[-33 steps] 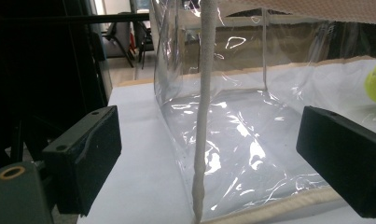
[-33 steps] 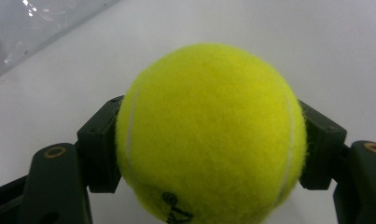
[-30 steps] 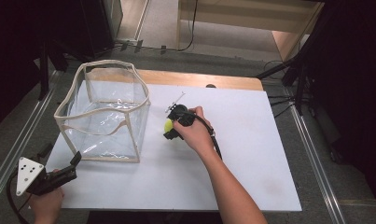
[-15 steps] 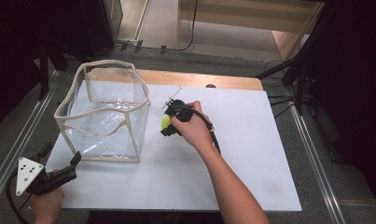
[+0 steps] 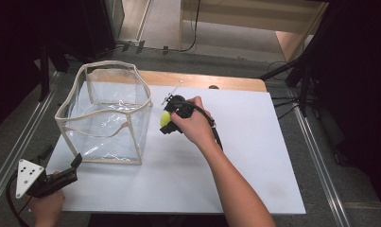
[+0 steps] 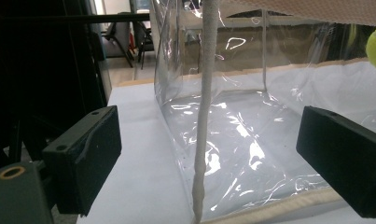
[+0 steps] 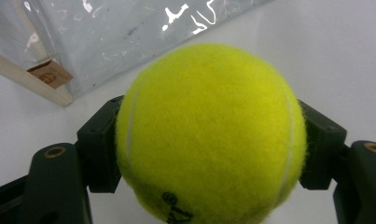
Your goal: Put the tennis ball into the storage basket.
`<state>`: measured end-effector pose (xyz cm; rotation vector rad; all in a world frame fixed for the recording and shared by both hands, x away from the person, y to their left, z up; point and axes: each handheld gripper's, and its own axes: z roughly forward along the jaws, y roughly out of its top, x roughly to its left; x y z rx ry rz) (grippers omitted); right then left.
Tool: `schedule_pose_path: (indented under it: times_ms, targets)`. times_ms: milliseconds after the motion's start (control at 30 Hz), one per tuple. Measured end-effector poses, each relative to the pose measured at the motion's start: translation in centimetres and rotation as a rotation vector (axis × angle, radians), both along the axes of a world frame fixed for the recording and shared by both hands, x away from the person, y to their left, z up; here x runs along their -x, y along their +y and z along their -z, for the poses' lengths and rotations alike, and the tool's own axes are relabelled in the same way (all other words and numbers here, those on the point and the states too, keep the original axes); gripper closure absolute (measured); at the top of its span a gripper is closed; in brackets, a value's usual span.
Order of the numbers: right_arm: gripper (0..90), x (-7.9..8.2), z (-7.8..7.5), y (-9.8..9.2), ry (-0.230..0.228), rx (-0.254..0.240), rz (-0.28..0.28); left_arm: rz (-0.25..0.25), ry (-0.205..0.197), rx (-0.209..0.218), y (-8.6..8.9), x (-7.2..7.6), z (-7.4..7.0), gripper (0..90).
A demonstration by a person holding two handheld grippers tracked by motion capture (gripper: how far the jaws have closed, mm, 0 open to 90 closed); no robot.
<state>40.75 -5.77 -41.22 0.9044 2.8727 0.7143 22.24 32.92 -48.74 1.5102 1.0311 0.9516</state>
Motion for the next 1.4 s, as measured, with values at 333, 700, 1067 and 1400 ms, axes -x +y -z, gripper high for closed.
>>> schedule_pose_path:
  times_ms: [333, 700, 1067, 1400]
  targets:
    - [23.9, -0.1, -1.2, 0.2, -0.005, -0.005, -0.025, 0.002, -0.002, -0.001, 0.0, 0.0, 0.0, 6.9]
    - [23.9, -0.2, -2.4, 0.2, -0.006, -0.016, -0.037, 0.002, -0.001, 0.000, 0.0, 0.0, 0.0, 6.9]
    - [23.9, -0.2, -3.8, 0.6, -0.006, -0.024, -0.067, -0.001, -0.002, 0.004, 0.0, 0.0, 0.0, 6.9]
    - [23.9, -0.3, -5.5, 0.6, -0.013, -0.036, -0.083, -0.001, 0.000, 0.005, 0.0, 0.0, 0.0, 6.9]
